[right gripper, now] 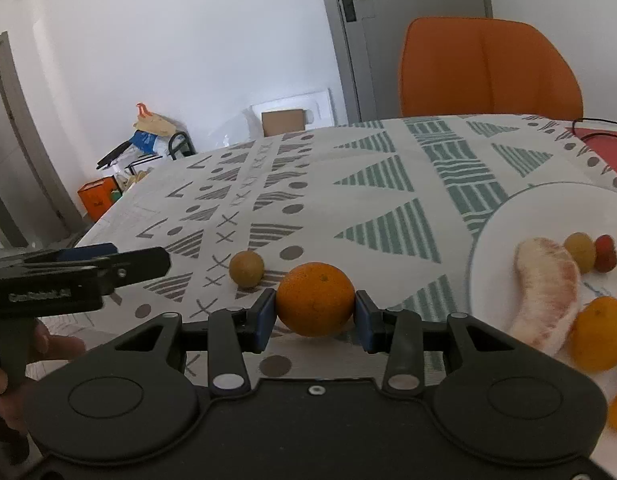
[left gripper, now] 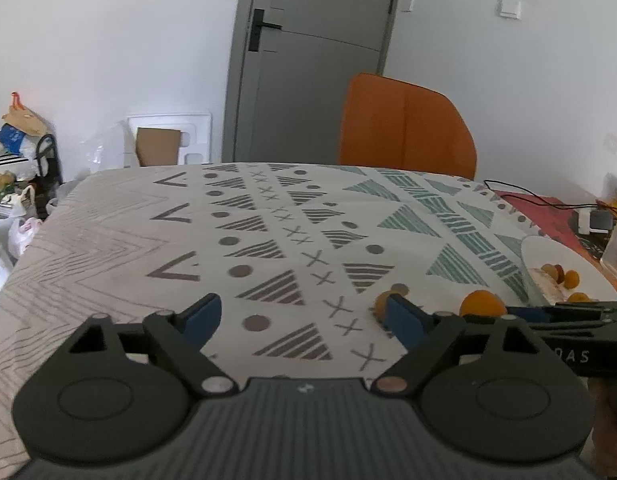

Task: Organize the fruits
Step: 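Grasp the large orange with the right tool while the left grasps the small brown-orange fruit, then carry the large orange and small brown-orange fruit in both tools over the plate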

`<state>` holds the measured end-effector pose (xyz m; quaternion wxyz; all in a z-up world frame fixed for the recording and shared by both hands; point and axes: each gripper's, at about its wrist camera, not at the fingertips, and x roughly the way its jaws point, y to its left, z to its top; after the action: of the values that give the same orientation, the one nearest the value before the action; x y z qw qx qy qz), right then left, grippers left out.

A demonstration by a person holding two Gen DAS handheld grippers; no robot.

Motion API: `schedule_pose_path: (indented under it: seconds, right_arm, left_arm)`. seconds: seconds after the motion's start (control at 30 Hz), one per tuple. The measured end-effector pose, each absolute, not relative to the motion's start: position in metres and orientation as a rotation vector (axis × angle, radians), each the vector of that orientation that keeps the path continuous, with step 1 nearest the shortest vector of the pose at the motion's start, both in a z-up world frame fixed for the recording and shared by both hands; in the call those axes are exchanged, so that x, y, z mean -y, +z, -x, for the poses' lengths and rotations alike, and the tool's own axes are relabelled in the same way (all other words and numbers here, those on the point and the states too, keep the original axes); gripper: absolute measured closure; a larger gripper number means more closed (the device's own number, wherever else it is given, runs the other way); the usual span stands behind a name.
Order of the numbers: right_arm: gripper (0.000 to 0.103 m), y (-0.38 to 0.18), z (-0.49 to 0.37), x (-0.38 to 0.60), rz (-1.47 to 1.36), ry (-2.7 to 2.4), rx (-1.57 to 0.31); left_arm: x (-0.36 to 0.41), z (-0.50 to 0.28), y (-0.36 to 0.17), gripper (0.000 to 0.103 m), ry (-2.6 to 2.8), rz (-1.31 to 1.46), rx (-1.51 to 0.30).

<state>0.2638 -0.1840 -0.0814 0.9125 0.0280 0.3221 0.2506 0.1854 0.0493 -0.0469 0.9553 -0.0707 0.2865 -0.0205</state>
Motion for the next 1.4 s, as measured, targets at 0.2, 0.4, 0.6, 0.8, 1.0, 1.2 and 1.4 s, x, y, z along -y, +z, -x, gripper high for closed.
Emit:
schedule_pose_path:
  seconds: [0.2, 0.4, 0.6, 0.8, 1.0, 1.2, 1.4]
  right_arm:
    - [0.064, -0.068, -0.257, 0.200, -0.060, 0.490, -0.630]
    - [0.064, -0.059, -0.248, 0.215, -0.064, 0.457, -0.600]
    - [0.064, -0.059, -0.244, 0.230, -0.069, 0.419, -0.594]
    - [0.064, -0.059, -0.242, 0.248, -0.082, 0.378, -0.587]
    - [0.064, -0.060, -0.245, 0.262, -0.106, 0.352, -0.579]
    - [0.064, -0.060, -0.247, 0.274, -0.122, 0.333, -0.564]
    - [0.064, -0.056, -0.247, 0.289, -0.130, 0.300, -0.545]
  left_arm:
    - [-0.038, -0.194, -0.053, 0.033, -0.097, 0.154, -0.597]
    - [-0.025, -0.203, -0.057, 0.038, -0.142, 0.142, -0.610]
    - [-0.007, -0.214, -0.060, 0.047, -0.132, 0.097, -0.620]
    - [0.006, -0.223, -0.068, 0.067, -0.145, 0.079, -0.652]
    - [0.013, -0.222, -0.058, 0.080, -0.140, 0.084, -0.646]
    - [0.021, -0.214, -0.039, 0.080, -0.149, 0.080, -0.610]
    - [0.034, -0.209, -0.027, 0.080, -0.188, 0.074, -0.581]
